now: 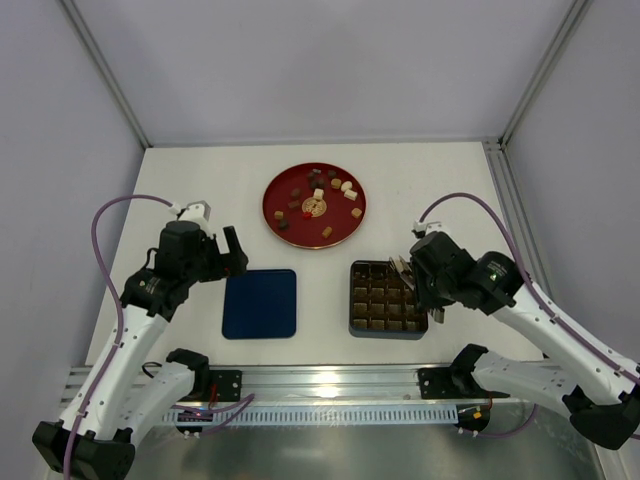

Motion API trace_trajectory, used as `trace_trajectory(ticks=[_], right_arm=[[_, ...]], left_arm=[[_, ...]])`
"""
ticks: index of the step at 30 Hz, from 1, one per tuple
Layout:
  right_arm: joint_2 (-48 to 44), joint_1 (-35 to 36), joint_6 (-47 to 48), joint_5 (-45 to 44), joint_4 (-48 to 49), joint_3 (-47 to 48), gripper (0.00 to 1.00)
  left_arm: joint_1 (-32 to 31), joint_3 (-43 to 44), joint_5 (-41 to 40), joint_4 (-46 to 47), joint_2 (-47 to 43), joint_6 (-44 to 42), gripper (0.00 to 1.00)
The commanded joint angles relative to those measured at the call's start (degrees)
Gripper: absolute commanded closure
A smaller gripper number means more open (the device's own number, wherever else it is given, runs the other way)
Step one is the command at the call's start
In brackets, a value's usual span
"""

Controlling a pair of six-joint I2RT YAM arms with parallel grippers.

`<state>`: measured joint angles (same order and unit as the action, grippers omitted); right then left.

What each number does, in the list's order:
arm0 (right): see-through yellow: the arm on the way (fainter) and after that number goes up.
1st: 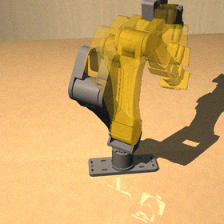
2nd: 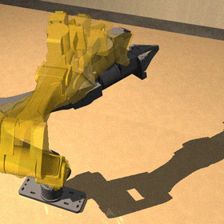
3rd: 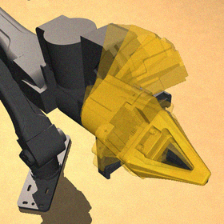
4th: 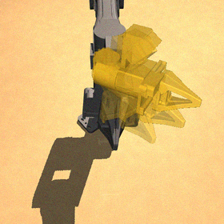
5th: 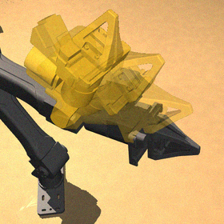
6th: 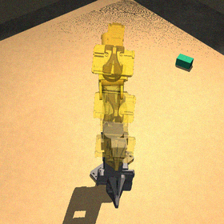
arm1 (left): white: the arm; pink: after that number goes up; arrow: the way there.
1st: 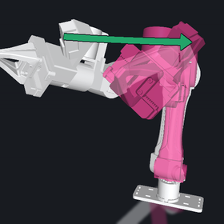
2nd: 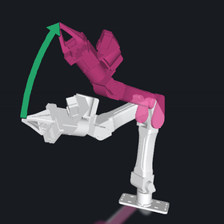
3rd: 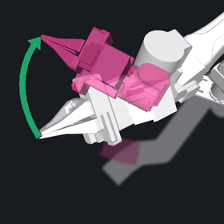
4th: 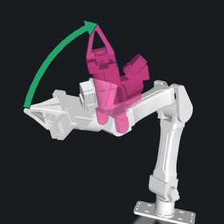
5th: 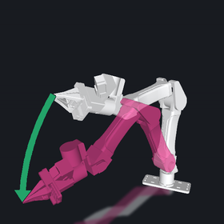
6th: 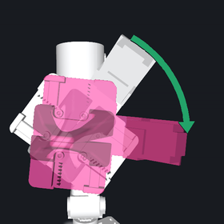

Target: Pack the chocolate

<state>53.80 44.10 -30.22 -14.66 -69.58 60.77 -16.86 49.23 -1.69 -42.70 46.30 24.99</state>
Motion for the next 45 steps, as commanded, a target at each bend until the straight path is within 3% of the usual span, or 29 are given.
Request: trace_trajectory(ticks=[1, 45], right_arm=[[-1.8, -0.2, -1.2, -0.4, 0.3, -0.1, 0.67], [-2.5, -0.2, -1.7, 1.3, 1.9, -2.1, 0.62]], left_arm=[[-0.3, 0.0, 0.6, 1.1, 0.0, -0.8, 0.00], [-0.4, 0.0, 0.3, 1.1, -0.1, -0.8, 0.00]])
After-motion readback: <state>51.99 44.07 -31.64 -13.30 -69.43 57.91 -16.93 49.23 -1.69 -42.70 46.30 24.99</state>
